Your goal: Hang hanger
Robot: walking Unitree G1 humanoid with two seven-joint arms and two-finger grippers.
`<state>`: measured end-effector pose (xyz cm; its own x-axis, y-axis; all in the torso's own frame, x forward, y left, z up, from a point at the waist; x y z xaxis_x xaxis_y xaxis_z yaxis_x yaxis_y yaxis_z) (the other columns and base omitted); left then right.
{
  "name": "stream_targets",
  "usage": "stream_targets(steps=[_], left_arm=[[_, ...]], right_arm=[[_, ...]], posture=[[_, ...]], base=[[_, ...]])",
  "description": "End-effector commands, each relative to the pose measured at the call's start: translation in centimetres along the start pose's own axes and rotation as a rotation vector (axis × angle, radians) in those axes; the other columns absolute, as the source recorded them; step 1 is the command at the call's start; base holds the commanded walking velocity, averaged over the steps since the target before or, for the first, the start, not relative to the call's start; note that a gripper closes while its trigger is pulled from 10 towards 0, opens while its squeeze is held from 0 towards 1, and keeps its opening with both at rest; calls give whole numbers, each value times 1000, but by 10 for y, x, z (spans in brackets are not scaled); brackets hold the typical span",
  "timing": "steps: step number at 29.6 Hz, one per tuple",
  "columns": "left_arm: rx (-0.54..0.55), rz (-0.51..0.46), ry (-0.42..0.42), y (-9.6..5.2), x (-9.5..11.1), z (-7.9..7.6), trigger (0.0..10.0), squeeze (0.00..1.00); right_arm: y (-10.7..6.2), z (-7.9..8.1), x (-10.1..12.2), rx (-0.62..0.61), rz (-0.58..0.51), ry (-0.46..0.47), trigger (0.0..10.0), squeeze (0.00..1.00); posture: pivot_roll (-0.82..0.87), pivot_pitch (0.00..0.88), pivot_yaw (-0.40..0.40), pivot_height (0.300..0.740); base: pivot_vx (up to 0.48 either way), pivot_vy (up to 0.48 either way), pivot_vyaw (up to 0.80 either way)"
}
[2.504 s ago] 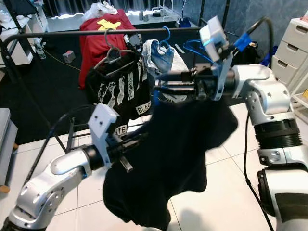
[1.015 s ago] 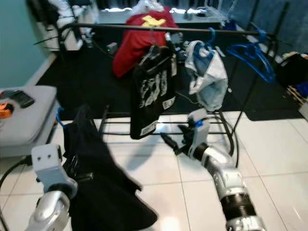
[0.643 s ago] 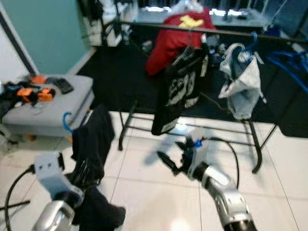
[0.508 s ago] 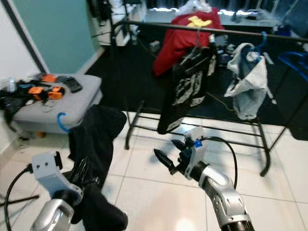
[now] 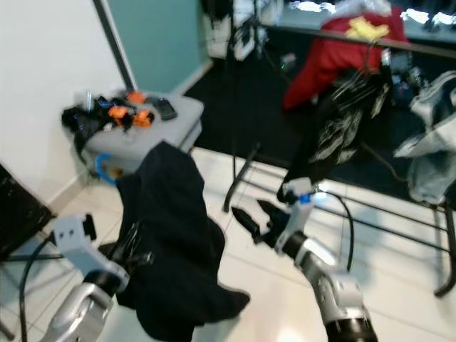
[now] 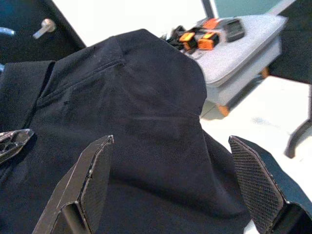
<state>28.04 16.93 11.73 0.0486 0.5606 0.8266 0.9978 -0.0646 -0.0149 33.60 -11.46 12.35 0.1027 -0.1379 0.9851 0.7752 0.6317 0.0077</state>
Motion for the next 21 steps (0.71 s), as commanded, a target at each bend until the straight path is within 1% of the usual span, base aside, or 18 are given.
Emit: stream_targets(steps=[1,8,21], left_arm=[[-6,-5,0,-1,3,1,10000,0],[1,-10,-5,-3,5,3,10000,0],[2,-10,-8,-3,5,4,10000,0]], right_arm=[[-2,1,-3,-2,9,13,10000,0],[0,2,-2,21,16,35,10000,0],[-1,4,-3,29,23,50,10000,0]], posture=[[-21,119,9,740],[-12,128,1,740],[-15,130,1,740]], base=[[0,0,738],[0,0,738],[0,0,736]])
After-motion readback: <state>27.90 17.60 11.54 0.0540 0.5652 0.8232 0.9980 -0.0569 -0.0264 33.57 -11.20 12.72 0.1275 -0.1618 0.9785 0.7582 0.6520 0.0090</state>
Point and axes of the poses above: a point about 5 cm out from each wrist's last joint towards the gripper, its own y axis pointing out of the wrist towards the gripper, its own x axis along the axis of the wrist's last joint, z = x × y, the point moved 5 cm from there along y, pointing out of the wrist towards the gripper, and after that the axes turned 10 degrees about -y, right-handed, at the moved point
